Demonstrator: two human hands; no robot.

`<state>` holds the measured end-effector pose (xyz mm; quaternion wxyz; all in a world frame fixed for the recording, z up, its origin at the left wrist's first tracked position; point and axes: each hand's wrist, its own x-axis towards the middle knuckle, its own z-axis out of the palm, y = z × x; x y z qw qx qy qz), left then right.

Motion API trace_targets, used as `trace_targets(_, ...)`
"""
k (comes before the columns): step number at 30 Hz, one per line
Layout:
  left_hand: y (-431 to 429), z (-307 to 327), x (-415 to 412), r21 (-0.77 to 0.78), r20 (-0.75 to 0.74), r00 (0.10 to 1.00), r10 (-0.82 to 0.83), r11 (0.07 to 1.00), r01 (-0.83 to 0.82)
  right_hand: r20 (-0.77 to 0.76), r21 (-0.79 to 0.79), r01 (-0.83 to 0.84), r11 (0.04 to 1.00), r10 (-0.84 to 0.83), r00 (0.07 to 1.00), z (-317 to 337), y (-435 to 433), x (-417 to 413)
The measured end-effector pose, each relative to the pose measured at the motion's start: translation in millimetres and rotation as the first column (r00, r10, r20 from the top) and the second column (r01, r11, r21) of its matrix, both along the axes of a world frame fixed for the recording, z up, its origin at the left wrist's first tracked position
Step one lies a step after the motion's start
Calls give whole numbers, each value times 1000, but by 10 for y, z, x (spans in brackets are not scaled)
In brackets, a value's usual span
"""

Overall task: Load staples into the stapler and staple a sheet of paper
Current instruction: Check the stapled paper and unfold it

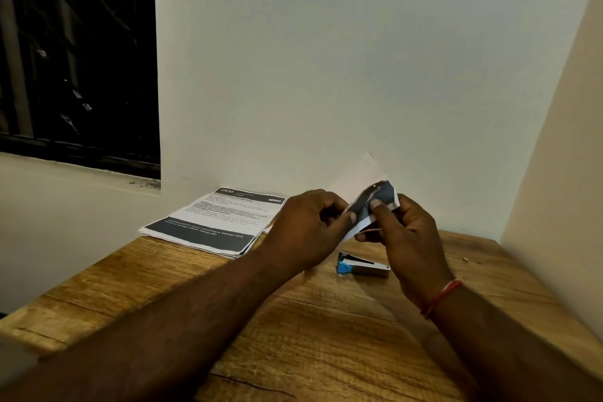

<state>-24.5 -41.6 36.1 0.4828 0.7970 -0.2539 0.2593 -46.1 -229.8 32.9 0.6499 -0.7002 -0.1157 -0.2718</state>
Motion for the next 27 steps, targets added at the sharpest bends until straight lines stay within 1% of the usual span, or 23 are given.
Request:
trace_targets(2,6,-8,10,-2,12,1000,9,1000,-9,3,0,-1,1000,1,1000,5,11,-17)
trace_targets(5,8,-3,16,-35,35,999,5,999,-4,-45,-78,-8,997,5,999,-25,61,-28)
trace_targets(7,12,-4,25,-68,10,1000,-15,998,16,-84,-114,10,993,-19,996,-49,84,-12)
trace_targets(11,-8,4,31,-93,-66,997,-34,995,28,-91,-130,38,991,-50,995,-47,79,10)
trace_targets(14,-14,21,38,-122,-110,993,-45,992,31,-75,-110,5,994,-13,997,-24,75,-10)
trace_targets(18,-9,35,21,-177,-141,987,-81,983,56,-46,-152,32,988,-39,998,-17,63,-12)
trace_targets(24,-22,32,4,-137,-120,989,-83,988,66,-16,-230,56,972,-62,998,-6,52,-28)
trace_targets(27,-3,53,6,-134,-105,993,-58,990,44,9,-298,122,947,-125,992,7,39,-24)
